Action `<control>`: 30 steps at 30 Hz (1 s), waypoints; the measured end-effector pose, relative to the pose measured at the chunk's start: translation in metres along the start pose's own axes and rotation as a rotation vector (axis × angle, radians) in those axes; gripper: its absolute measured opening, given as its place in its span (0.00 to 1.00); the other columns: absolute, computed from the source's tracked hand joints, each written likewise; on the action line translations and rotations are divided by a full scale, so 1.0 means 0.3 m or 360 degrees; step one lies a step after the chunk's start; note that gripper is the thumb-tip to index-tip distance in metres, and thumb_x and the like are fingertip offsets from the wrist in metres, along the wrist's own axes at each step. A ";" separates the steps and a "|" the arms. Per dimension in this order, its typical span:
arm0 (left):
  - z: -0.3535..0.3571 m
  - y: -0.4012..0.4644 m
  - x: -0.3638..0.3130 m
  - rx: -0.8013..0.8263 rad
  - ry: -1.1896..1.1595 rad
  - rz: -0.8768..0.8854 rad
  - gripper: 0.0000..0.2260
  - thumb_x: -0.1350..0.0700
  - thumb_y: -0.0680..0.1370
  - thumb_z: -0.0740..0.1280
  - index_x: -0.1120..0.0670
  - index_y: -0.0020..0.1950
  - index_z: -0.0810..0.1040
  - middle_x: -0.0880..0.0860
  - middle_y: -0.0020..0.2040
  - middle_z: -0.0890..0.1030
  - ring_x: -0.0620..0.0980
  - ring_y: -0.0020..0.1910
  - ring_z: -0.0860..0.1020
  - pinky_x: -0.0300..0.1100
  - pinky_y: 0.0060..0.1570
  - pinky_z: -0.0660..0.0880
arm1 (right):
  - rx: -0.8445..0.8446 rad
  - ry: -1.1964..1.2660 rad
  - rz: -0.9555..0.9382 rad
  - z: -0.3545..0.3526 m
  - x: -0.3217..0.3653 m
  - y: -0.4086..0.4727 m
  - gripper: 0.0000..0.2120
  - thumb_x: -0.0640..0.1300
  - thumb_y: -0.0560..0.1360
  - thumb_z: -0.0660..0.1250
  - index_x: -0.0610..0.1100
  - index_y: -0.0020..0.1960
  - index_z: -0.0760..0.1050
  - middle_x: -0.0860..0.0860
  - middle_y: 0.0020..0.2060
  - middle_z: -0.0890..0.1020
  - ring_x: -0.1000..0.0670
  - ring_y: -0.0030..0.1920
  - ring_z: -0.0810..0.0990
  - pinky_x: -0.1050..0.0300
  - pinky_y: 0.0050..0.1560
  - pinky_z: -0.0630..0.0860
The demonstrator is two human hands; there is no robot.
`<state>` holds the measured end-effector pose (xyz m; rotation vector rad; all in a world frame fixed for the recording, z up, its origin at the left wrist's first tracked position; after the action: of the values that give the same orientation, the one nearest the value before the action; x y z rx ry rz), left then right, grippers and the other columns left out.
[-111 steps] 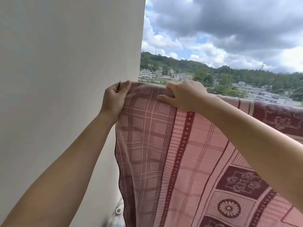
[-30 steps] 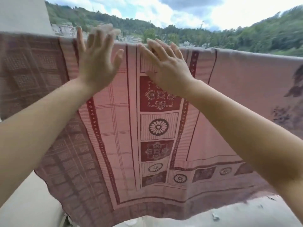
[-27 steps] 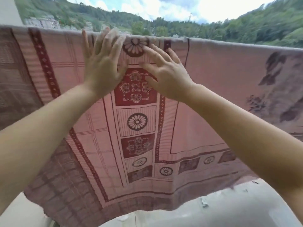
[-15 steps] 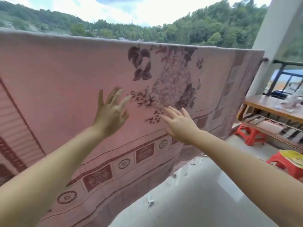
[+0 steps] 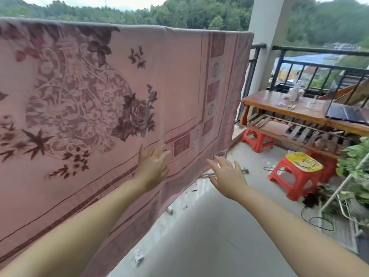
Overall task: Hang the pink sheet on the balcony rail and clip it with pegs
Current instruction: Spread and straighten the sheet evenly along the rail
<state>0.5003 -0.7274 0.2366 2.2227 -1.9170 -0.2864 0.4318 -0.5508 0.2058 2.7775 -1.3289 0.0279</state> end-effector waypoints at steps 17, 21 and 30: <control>0.253 1.441 -0.748 -0.0085 -0.0192 0.0281 0.19 0.53 0.79 0.57 0.52 0.70 0.63 0.54 0.75 0.59 0.52 0.75 0.54 0.61 0.73 0.42 | -0.0244 0.0019 0.0246 -0.178 -1.303 0.885 0.24 0.52 0.78 0.53 0.52 0.73 0.56 0.48 0.73 0.61 0.48 0.74 0.57 0.43 0.70 0.55; 0.290 1.764 -0.862 -0.0192 -0.0222 0.0137 0.17 0.52 0.79 0.57 0.51 0.68 0.65 0.54 0.74 0.61 0.52 0.75 0.55 0.61 0.73 0.43 | -0.0250 0.0032 0.0053 -0.242 -1.540 1.152 0.23 0.52 0.78 0.53 0.52 0.73 0.56 0.48 0.73 0.61 0.49 0.73 0.58 0.42 0.71 0.55; 0.220 2.405 -0.963 -0.0501 -0.0228 -0.0095 0.20 0.52 0.78 0.59 0.53 0.70 0.65 0.53 0.70 0.68 0.53 0.70 0.65 0.52 0.71 0.59 | -0.0320 0.0238 -0.0303 -0.461 -1.869 1.817 0.25 0.52 0.79 0.53 0.49 0.74 0.56 0.45 0.72 0.63 0.43 0.71 0.64 0.46 0.66 0.65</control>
<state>-0.2460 -0.5469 0.3732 2.0994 -1.7297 -0.7213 -0.3431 -0.4473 0.3459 2.6585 -0.9722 0.0860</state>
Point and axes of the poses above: each hand's wrist, its own y-axis towards the middle knuckle, its own z-axis out of the palm, x = y × z, the point moved 10 cm from there along y, towards the middle knuckle
